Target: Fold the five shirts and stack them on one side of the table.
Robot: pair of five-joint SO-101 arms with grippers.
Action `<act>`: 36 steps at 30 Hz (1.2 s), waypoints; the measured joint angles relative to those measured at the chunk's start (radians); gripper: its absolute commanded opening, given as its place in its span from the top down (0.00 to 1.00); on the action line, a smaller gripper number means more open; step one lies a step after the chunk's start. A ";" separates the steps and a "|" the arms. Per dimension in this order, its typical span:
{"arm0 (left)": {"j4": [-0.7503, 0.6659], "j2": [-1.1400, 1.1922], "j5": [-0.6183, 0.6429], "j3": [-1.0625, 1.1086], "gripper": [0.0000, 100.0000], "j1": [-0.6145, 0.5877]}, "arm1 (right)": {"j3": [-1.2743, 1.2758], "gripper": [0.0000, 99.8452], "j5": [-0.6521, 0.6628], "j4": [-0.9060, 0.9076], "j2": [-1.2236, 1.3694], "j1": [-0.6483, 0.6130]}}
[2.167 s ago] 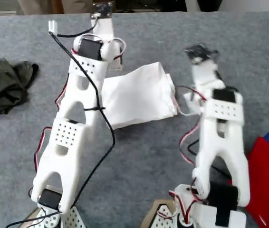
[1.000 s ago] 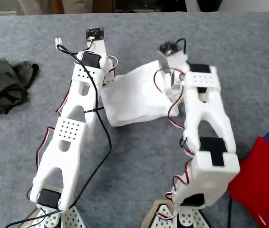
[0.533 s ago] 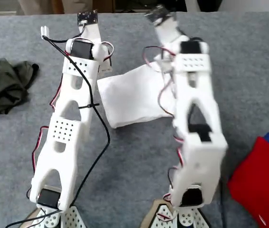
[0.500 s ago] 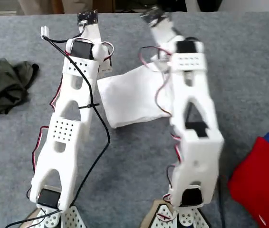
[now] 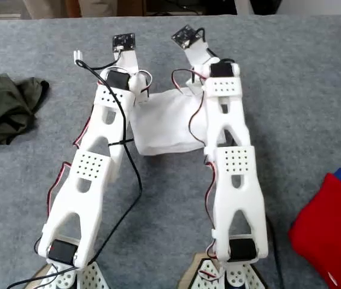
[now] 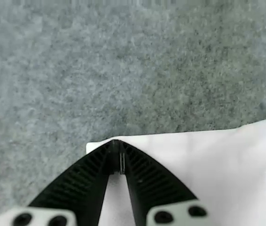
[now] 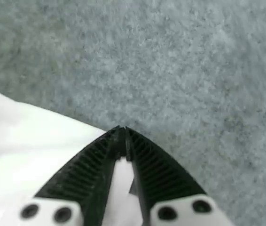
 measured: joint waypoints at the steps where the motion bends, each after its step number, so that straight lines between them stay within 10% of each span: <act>1: 0.000 0.000 0.000 0.000 0.98 0.000 | -0.044 1.00 0.000 0.021 0.017 0.000; 12: 0.084 -0.124 -0.002 0.002 0.97 -0.003 | -0.219 0.95 0.000 0.333 -0.078 0.005; 21: 0.282 -0.298 0.021 0.002 0.78 -0.017 | -0.199 0.76 -0.003 0.534 -0.269 0.031; 36: 0.267 -0.238 0.026 0.127 0.78 -0.018 | 0.832 0.76 -0.276 0.376 -0.753 0.041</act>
